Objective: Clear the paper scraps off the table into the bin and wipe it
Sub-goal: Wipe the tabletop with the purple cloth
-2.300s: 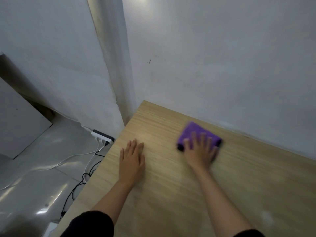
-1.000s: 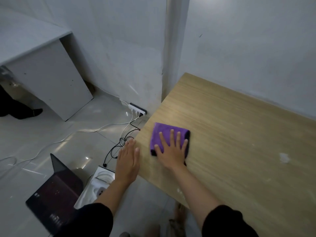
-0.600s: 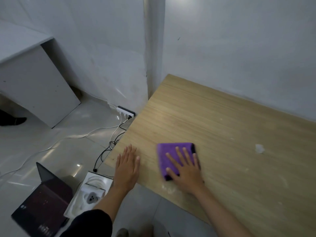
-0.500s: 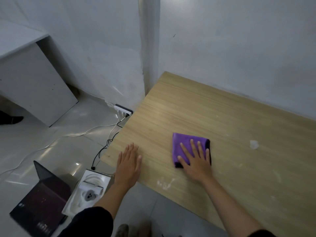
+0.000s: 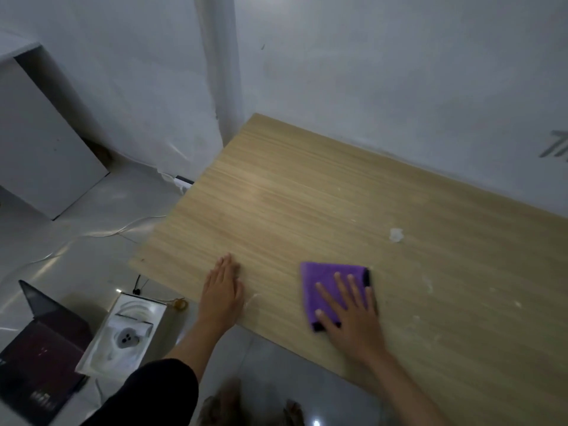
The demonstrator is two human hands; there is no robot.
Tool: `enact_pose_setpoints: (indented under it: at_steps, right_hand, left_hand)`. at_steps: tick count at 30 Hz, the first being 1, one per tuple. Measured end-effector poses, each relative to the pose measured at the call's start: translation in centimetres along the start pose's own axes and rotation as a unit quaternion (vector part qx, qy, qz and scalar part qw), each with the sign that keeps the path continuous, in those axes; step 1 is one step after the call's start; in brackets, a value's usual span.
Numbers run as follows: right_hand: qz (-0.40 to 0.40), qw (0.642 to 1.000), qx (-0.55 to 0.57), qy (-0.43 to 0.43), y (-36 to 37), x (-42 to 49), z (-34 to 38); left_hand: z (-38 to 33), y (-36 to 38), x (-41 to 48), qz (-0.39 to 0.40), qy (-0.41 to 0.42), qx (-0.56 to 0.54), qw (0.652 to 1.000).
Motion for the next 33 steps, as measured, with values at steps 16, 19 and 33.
enact_pose_setpoints:
  at_steps: [16,19,33]
  right_hand:
    - [-0.032,0.999,0.025,-0.016,-0.1,3.8,1.1]
    - [-0.038,0.980,0.074,0.181,-2.1,6.3,-6.5]
    - [-0.014,0.998,0.042,0.052,-2.9,16.7,-0.3]
  left_hand:
    - [-9.2,3.8,2.1,-0.004,0.056,-0.011,0.998]
    - [-10.6,3.7,3.8,0.002,0.067,-0.007,0.998]
    - [-18.0,5.2,13.0,-0.021,0.191,-0.042,0.980]
Point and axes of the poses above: each hand's wrist, its own x-axis towards the middle knuckle, its own y-axis out of the palm, z = x × y, the point moved 5 cm from there along x, towards the middle knuckle, and after that the axes turned 2 degrees about -y, right-handed, at the moved point
